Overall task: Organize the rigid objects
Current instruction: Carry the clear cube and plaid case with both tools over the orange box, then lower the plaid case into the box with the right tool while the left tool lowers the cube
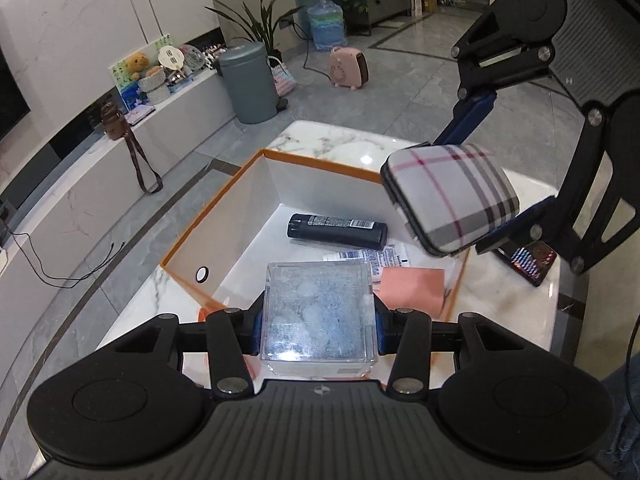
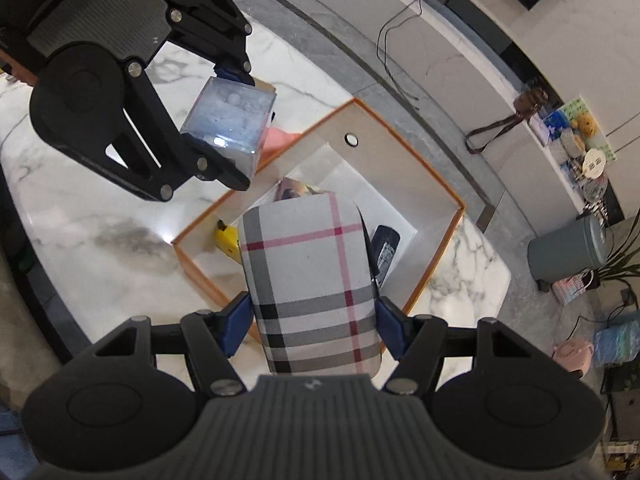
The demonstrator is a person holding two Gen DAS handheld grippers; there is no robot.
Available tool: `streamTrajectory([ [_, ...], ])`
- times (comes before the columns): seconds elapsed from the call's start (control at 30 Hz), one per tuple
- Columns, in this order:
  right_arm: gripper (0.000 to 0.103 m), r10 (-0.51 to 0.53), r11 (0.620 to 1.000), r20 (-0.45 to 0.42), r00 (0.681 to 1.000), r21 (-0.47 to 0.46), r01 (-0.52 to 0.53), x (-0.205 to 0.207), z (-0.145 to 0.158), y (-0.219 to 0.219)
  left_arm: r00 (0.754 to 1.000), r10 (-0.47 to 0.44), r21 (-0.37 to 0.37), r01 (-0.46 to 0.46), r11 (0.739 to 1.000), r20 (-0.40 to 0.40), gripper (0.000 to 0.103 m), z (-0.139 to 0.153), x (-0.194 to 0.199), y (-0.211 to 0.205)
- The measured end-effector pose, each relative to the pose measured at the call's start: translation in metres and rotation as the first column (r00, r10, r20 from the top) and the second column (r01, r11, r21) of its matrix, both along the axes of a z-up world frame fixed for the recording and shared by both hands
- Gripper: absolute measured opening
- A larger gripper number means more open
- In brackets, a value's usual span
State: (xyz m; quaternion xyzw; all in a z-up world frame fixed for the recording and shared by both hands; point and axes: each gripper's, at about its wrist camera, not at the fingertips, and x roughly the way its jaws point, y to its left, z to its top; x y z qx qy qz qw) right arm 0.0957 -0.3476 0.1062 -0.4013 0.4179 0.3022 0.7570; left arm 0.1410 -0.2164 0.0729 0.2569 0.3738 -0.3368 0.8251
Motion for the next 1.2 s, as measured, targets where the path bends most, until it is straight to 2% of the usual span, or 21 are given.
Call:
streamTrajectory([
  [0.33, 0.067, -0.093, 0.995, -0.070, 0.993, -0.026, 0.092, 0.055, -0.056, -0.004, 0.998, -0.023, 0.058, 0.027, 0.998, -0.060, 0.053, -0.044, 0.050, -0.022],
  [0.57, 0.067, -0.144, 0.989, -0.109, 0.984, -0.031, 0.141, 0.087, -0.084, 0.003, 0.995, -0.026, 0.083, 0.034, 0.996, -0.093, 0.053, -0.064, 0.083, -0.029],
  [0.73, 0.067, -0.175, 0.984, -0.120, 0.977, -0.033, 0.173, 0.110, -0.098, 0.009, 0.991, -0.038, 0.087, 0.049, 0.995, -0.127, 0.053, -0.077, 0.104, -0.030],
  [1.03, 0.067, -0.208, 0.978, -0.116, 0.971, -0.058, 0.202, 0.144, -0.115, 0.026, 0.992, -0.034, 0.162, 0.054, 0.985, -0.122, 0.053, -0.095, 0.133, -0.033],
  [1.2, 0.067, -0.232, 0.971, -0.106, 0.967, -0.079, 0.224, 0.162, -0.120, 0.035, 0.989, -0.008, 0.154, 0.031, 0.988, -0.149, 0.053, -0.103, 0.150, -0.028],
])
